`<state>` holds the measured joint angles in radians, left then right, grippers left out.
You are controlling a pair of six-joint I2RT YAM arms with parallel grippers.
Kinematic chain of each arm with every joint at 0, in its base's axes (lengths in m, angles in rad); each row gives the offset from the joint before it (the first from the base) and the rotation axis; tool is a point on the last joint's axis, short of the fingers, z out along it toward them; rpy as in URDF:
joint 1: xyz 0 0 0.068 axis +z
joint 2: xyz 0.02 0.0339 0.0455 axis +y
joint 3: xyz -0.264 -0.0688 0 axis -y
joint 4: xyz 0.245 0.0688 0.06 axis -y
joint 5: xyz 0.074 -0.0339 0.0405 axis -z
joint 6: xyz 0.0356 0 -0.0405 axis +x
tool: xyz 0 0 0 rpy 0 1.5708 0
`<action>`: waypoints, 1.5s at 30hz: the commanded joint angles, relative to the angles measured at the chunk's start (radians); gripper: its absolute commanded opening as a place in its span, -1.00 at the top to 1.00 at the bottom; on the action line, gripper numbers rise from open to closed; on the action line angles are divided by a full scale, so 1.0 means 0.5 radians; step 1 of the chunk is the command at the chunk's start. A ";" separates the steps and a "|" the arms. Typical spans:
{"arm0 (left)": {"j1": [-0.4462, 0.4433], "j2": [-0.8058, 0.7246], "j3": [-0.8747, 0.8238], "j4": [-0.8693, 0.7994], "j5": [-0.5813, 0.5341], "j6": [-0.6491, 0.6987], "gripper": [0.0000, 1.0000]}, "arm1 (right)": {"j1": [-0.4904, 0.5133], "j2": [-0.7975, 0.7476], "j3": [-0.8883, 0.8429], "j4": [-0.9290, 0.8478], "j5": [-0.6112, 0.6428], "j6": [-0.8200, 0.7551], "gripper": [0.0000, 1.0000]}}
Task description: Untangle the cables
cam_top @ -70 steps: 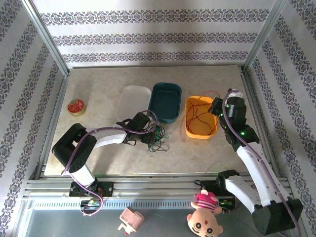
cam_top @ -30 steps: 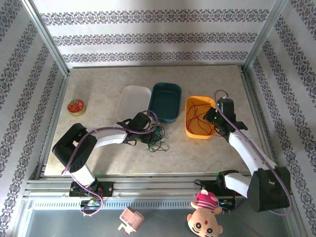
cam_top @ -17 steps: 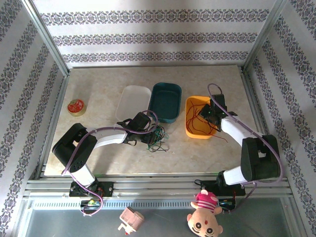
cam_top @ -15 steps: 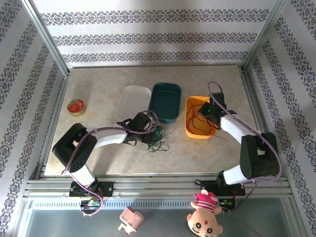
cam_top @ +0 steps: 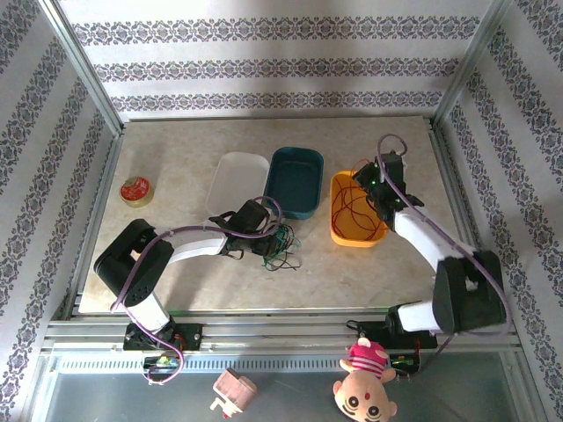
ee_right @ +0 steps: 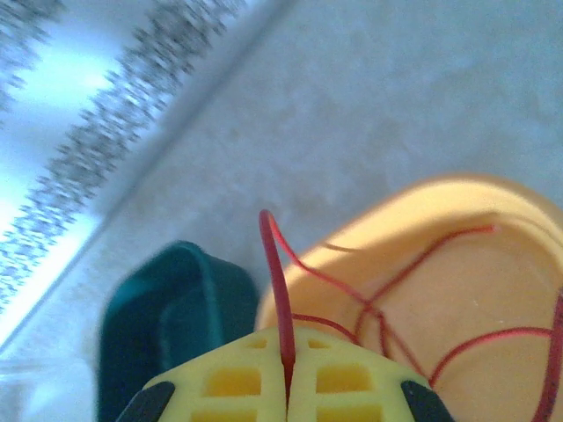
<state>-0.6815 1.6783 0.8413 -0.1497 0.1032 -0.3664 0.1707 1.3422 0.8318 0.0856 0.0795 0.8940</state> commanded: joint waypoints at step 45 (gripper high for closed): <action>-0.054 0.114 -0.038 -0.272 0.005 0.076 -0.21 | -0.036 -0.500 -0.385 -0.271 0.040 -0.225 -0.05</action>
<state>-0.6941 1.6886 0.8680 -0.1864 0.0963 -0.3435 0.1368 1.1461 0.6277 0.0116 0.0185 0.8520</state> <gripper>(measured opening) 0.608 0.524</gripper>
